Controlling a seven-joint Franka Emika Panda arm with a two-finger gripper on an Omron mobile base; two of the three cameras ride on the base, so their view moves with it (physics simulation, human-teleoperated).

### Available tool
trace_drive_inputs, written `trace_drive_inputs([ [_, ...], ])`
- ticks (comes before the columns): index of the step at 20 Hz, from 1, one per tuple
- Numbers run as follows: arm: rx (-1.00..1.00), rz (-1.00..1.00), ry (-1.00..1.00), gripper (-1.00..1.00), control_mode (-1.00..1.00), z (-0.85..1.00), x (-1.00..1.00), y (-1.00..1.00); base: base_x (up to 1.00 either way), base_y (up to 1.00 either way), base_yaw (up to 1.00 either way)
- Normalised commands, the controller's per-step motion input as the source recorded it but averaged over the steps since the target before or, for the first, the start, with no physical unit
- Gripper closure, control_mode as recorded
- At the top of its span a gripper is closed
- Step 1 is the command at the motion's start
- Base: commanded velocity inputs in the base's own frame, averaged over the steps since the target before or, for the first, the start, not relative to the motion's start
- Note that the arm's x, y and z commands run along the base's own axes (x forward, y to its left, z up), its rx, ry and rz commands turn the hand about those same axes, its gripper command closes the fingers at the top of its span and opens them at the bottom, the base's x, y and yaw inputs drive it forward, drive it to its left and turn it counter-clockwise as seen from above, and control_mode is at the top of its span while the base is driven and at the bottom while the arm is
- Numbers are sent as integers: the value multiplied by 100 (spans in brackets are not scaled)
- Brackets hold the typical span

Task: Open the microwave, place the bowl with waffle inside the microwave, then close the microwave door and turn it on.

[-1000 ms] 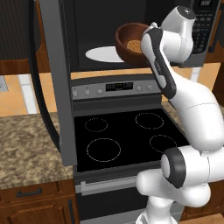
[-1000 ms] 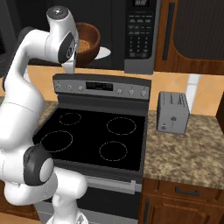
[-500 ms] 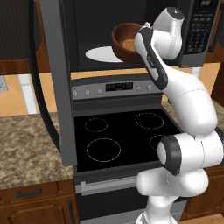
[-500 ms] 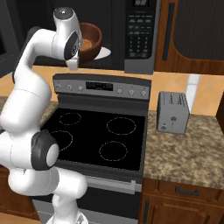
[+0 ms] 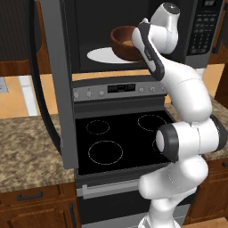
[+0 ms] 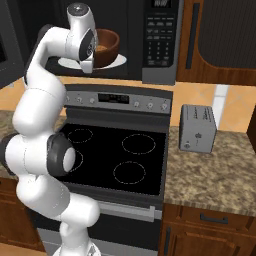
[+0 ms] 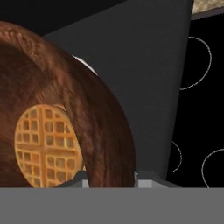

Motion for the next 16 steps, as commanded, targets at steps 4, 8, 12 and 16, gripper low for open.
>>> trace_drive_inputs([
  [4, 0, 0, 0, 100, -100, 0, 46, 0, 0, 0, 0],
  [8, 0, 0, -4, 100, -100, -18, 23, 0, 0, 0, 0],
  [12, 0, 0, -4, 100, -100, -37, 20, 0, 0, 0, 0],
  [16, 0, 0, -6, 100, -100, -56, 9, 0, 0, 0, 0],
])
